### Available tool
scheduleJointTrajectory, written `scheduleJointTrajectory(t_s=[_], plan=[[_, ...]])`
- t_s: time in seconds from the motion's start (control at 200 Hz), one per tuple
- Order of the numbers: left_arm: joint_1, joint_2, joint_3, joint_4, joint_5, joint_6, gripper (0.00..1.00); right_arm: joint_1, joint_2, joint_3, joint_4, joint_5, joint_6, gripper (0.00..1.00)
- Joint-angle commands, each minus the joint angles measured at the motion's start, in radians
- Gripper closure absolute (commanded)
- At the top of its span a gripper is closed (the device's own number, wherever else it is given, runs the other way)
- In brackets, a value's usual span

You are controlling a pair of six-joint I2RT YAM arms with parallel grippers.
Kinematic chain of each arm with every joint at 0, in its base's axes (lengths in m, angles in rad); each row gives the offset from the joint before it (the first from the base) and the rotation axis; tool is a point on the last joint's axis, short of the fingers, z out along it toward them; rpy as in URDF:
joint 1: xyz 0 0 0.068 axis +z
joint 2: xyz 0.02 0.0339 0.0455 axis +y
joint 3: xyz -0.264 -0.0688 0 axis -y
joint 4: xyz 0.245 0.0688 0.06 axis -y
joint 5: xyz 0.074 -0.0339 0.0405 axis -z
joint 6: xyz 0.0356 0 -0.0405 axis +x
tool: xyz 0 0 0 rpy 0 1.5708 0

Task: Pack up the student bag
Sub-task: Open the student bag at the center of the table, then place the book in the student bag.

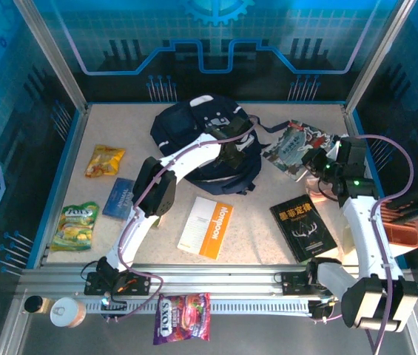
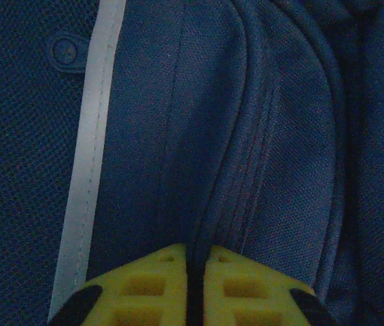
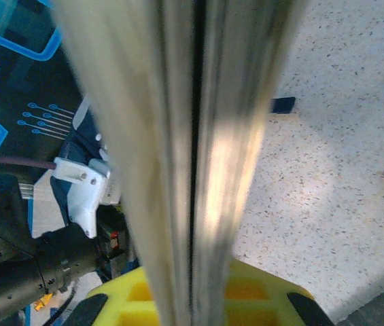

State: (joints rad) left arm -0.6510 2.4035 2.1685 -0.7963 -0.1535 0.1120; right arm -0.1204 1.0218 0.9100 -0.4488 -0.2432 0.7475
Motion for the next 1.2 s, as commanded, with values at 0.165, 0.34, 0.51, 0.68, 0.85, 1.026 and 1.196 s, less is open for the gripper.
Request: scheduleJointTrajectory(t_s=[0.165, 0.34, 0.51, 0.68, 0.85, 1.026, 1.196], plan=[[0.010, -0.230, -0.068, 0.078, -0.027, -0.070, 1.00, -0.024, -0.088, 0.024, -0.131, 0.039, -0.066, 1.00], [0.032, -0.337, -0.131, 0.169, -0.031, -0.140, 1.00, -0.024, -0.110, -0.001, -0.126, -0.038, -0.032, 1.00], [0.070, -0.414, -0.179, 0.266, 0.038, -0.215, 1.00, -0.011, -0.141, -0.062, -0.028, -0.160, 0.069, 1.00], [0.090, -0.429, -0.172, 0.331, 0.076, -0.247, 1.00, 0.093, -0.102, -0.137, 0.154, -0.225, 0.223, 1.00], [0.091, -0.432, -0.144, 0.343, 0.090, -0.255, 1.00, 0.246, -0.023, -0.169, 0.349, -0.156, 0.351, 1.00], [0.098, -0.456, -0.139, 0.350, 0.126, -0.250, 1.00, 0.332, 0.104, -0.146, 0.516, -0.091, 0.441, 1.00], [0.110, -0.479, -0.135, 0.355, 0.164, -0.256, 1.00, 0.376, 0.252, -0.076, 0.594, -0.032, 0.477, 1.00]])
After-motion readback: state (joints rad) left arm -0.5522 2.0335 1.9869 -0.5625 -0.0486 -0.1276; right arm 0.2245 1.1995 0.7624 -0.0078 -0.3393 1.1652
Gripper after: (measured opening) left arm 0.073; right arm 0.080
